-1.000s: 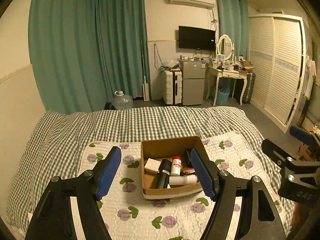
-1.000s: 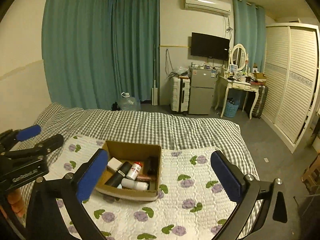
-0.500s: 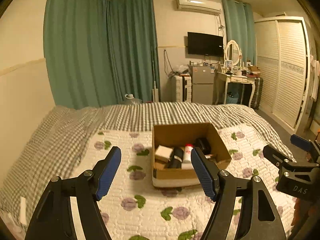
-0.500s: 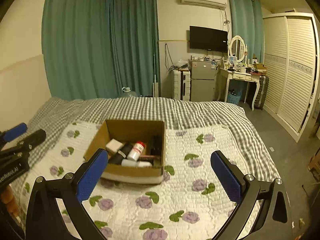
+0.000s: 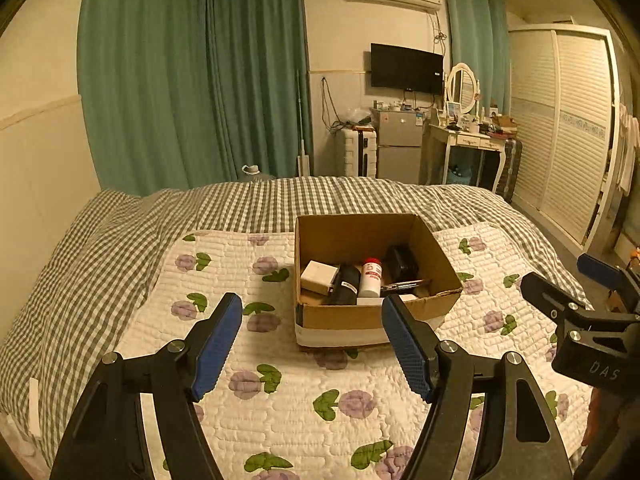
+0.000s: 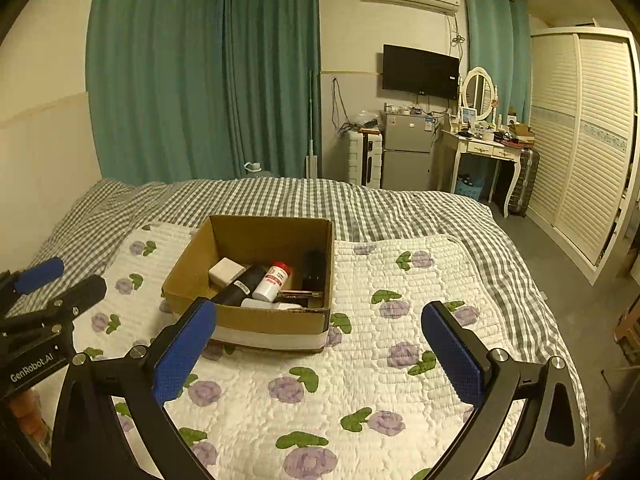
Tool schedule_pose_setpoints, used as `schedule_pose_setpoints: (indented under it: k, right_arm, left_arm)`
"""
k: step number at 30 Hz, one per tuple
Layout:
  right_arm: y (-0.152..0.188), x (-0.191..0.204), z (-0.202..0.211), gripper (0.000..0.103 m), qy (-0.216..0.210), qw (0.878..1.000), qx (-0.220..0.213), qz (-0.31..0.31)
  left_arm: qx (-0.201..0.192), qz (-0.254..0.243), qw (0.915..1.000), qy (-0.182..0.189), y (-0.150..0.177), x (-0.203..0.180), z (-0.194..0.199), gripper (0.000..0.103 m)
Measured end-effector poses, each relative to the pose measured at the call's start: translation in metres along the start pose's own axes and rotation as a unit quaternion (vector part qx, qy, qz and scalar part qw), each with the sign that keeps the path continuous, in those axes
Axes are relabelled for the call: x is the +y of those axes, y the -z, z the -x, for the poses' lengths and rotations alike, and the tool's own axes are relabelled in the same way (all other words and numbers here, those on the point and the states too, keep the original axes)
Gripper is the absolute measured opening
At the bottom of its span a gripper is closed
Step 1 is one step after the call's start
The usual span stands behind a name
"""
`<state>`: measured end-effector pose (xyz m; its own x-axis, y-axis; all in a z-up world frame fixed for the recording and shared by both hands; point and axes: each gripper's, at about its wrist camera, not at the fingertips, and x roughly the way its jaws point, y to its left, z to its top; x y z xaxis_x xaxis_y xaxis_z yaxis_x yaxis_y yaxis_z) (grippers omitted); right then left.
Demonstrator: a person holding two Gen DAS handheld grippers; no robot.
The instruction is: Organize rigid objects
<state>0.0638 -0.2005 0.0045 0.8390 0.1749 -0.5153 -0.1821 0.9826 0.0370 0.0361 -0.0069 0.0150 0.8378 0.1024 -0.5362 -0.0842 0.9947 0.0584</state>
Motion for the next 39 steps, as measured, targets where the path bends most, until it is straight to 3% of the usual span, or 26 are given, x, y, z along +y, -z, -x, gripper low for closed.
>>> schedule_pose_setpoints:
  k: [39]
  right_arm:
    - [0.005, 0.016, -0.002, 0.103, -0.007, 1.000, 0.013, 0.005]
  left_arm:
    - [0.011, 0.001, 0.9999, 0.007, 0.008, -0.001, 0.001, 0.075]
